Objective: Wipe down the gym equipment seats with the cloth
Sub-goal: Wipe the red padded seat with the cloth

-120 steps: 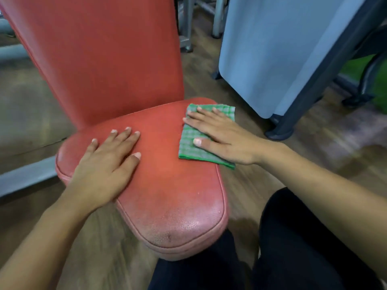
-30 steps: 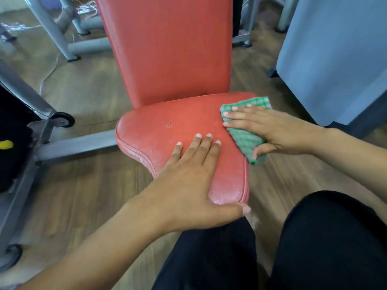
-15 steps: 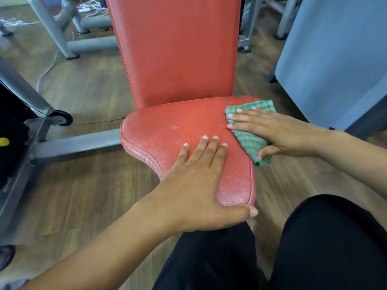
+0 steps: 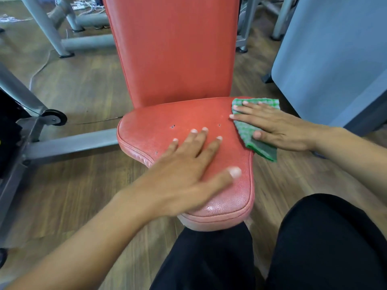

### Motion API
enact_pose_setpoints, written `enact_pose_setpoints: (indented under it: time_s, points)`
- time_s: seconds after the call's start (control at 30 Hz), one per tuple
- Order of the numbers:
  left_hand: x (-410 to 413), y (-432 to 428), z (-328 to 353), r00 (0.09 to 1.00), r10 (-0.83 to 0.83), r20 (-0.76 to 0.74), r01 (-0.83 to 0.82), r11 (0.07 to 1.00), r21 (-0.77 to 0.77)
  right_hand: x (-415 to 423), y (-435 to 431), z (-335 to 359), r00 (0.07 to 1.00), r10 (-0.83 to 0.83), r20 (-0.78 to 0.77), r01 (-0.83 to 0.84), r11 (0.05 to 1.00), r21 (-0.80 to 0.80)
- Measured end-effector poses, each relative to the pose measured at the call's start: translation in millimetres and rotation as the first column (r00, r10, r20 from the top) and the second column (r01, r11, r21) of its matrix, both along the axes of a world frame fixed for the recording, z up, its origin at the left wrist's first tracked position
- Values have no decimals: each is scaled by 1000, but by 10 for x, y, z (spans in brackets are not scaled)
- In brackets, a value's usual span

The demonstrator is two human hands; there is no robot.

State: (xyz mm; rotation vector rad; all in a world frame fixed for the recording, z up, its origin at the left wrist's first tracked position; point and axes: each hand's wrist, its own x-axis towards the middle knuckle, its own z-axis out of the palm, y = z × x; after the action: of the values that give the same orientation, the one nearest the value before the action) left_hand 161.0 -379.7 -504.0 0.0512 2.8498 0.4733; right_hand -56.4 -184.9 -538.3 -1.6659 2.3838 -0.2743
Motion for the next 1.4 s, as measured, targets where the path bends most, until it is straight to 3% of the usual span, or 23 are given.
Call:
enact_pose_setpoints:
  time_s: [0.23,0.47,0.67,0.73,0.83,0.9,1.0,1.1,1.2,1.3,1.4]
  points:
    - [-301,-729,-178,978,205,39,-194,962,-193,593,-462,76,992,-121,31,120,992,40]
    - [-305,-815,-227,979,192,70,-178,969,-170,1282,-758,326,999,-29,18,26,992,126]
    - [-310,-915,-243,984,159,83,-147,980,-137,989,-1021,251,980,-197,31,189,966,175]
    - [-309,-928,-251,985,156,75,-146,981,-128,903,-1067,219,969,-226,104,211,968,136]
    - [-319,-952,-250,984,151,92,-142,985,-98,778,-949,239,922,-296,251,331,937,-112]
    - [-350,-948,-206,978,204,31,-205,979,3,587,-781,232,886,-425,187,459,862,-215]
    - [-460,-750,-49,905,337,-261,-298,938,178,337,-506,125,796,-599,91,605,790,-94]
    - [-630,-337,43,907,242,-344,-172,960,221,301,-381,-25,778,-624,78,627,779,-25]
    - [-786,-17,-85,969,122,-213,-85,981,177,310,-378,-84,782,-619,79,623,782,-35]
    - [-856,38,-245,989,54,-141,-53,999,7,287,-387,-98,782,-617,85,622,783,-33]
    - [-889,-81,-276,996,15,-89,-17,1000,-21,275,-382,-103,784,-615,83,619,784,-37]
